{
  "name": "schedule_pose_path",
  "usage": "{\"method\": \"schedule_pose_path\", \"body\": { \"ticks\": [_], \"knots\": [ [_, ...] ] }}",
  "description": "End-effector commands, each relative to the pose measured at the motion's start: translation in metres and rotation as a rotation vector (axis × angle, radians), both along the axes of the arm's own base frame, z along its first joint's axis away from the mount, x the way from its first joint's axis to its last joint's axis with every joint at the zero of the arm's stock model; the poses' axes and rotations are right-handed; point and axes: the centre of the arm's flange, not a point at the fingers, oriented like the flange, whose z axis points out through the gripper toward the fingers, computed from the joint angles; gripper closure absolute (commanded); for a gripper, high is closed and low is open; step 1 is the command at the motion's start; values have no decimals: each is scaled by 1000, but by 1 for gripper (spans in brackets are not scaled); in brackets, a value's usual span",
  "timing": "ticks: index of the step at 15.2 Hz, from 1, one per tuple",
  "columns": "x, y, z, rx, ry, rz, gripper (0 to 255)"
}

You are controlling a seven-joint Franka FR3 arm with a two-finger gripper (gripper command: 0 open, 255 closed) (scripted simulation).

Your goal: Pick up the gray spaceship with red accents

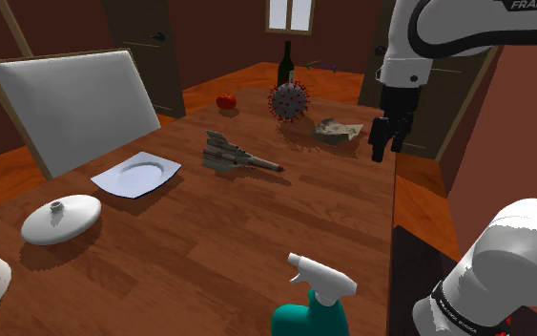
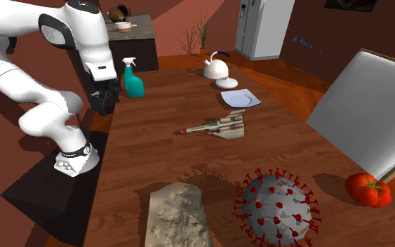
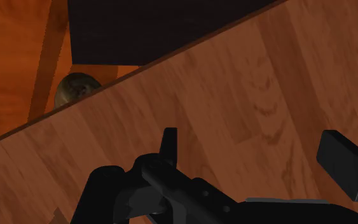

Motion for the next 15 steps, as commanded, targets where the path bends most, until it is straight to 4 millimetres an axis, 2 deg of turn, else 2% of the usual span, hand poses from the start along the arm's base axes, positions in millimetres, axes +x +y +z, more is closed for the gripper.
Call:
{"method": "schedule_pose_path", "body": {
  "ticks": [1, 15],
  "knots": [
    [0, 0, 0, 0, 0, 0, 0],
    [148, 48, -48, 6, -158, 167, 0]
  ]
}}
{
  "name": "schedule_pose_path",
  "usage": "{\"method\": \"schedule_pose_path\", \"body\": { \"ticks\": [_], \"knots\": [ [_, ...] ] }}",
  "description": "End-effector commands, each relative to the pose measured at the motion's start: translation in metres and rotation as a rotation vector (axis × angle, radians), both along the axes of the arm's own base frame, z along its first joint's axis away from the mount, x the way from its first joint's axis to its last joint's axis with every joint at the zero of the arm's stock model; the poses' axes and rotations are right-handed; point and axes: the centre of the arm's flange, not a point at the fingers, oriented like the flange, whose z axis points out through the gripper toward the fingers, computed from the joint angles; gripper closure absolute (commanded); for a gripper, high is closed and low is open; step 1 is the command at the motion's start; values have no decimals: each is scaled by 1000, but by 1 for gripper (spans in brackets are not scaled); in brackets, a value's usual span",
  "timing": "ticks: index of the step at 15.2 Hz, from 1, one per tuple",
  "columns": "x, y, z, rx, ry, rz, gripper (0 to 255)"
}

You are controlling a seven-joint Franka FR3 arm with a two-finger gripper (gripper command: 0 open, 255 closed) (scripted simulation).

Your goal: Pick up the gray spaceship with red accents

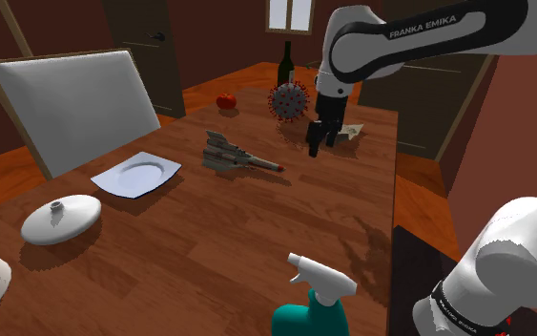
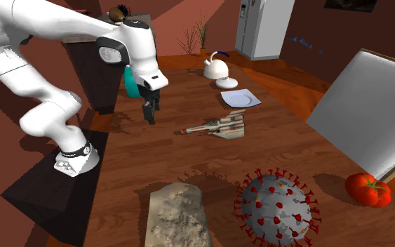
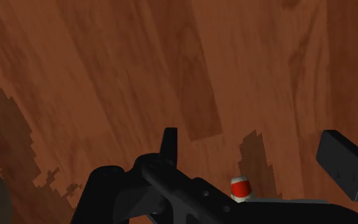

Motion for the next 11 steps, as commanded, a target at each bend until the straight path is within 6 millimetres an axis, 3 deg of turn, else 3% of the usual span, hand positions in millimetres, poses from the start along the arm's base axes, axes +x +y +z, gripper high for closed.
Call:
{"method": "schedule_pose_path", "body": {
  "ticks": [1, 11],
  "knots": [
    [20, 8, -5, 1, -24, 25, 0],
    [123, 59, -24, 6, -137, 144, 0]
  ]
}}
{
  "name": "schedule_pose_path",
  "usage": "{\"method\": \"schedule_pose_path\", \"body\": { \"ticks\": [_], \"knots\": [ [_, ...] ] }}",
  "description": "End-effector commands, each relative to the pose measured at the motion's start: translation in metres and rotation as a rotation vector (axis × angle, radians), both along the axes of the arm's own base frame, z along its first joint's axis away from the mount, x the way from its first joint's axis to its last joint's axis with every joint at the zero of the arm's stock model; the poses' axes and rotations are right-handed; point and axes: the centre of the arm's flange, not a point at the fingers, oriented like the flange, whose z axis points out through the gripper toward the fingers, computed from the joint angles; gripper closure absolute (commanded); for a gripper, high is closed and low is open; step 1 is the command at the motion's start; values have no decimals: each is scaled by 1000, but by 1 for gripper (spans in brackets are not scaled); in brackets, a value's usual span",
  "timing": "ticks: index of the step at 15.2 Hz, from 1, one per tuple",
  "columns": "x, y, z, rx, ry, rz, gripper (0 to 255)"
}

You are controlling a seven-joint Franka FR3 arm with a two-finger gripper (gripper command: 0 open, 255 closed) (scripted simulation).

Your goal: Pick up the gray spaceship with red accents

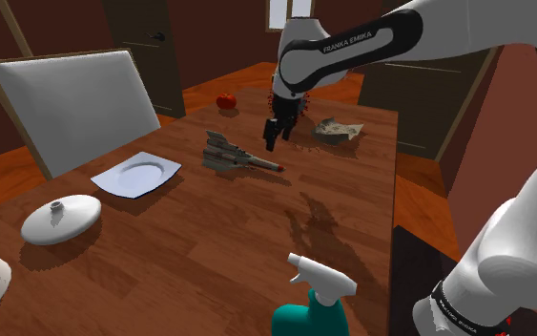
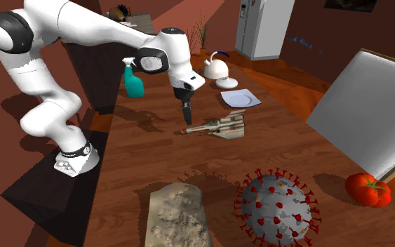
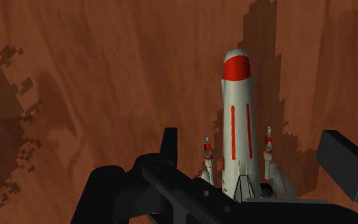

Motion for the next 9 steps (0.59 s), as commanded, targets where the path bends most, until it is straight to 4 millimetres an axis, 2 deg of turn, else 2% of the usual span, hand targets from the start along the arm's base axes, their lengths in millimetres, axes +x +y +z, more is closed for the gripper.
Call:
{"method": "schedule_pose_path", "body": {
  "ticks": [1, 9],
  "knots": [
    [21, 13, -3, 2, -23, 25, 0],
    [100, 63, -9, 5, -113, 121, 0]
  ]
}}
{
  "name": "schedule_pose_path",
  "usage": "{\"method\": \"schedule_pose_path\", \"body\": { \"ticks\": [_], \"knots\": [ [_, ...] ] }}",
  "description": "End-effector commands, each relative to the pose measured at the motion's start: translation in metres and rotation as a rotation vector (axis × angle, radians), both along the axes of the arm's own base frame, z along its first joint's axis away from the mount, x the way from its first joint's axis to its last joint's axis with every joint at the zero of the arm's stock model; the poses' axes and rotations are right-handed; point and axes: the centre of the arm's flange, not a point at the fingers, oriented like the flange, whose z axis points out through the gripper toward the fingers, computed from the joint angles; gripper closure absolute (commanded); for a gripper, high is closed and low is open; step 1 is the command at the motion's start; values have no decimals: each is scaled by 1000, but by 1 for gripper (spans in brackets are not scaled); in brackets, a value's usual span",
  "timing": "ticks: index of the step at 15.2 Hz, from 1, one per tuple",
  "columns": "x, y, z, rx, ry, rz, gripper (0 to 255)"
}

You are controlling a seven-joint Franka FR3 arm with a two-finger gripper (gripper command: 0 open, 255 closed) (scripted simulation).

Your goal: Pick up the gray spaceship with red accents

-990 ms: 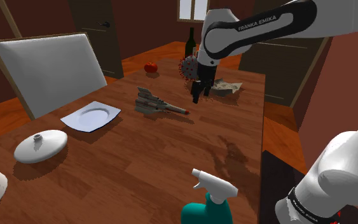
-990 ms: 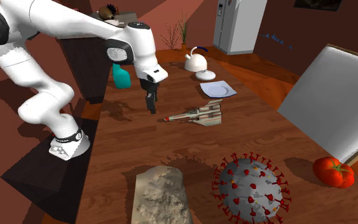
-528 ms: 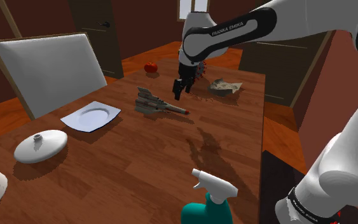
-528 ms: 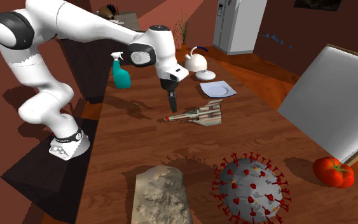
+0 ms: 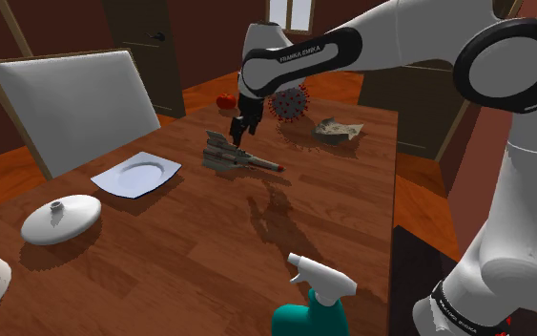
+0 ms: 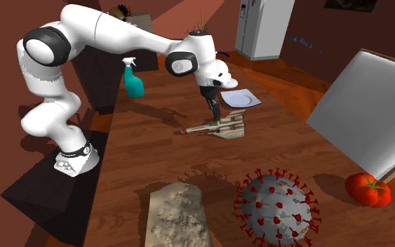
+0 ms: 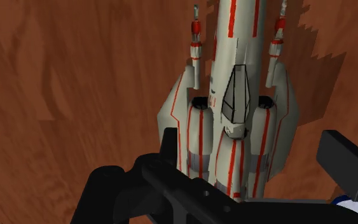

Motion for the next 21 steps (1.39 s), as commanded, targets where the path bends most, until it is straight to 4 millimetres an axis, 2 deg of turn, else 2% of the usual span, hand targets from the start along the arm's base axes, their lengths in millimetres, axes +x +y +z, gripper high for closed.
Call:
{"method": "schedule_pose_path", "body": {
  "ticks": [1, 2, 9, 11, 12, 21],
  "knots": [
    [21, 14, 1, 1, -24, 24, 0],
    [25, 17, 1, 1, -28, 29, 0],
    [25, 17, -39, 1, -28, 29, 0],
    [25, 17, -39, 1, -28, 29, 0],
    [25, 17, -39, 1, -28, 29, 255],
    [25, 17, -39, 1, -28, 29, 255]
  ]
}}
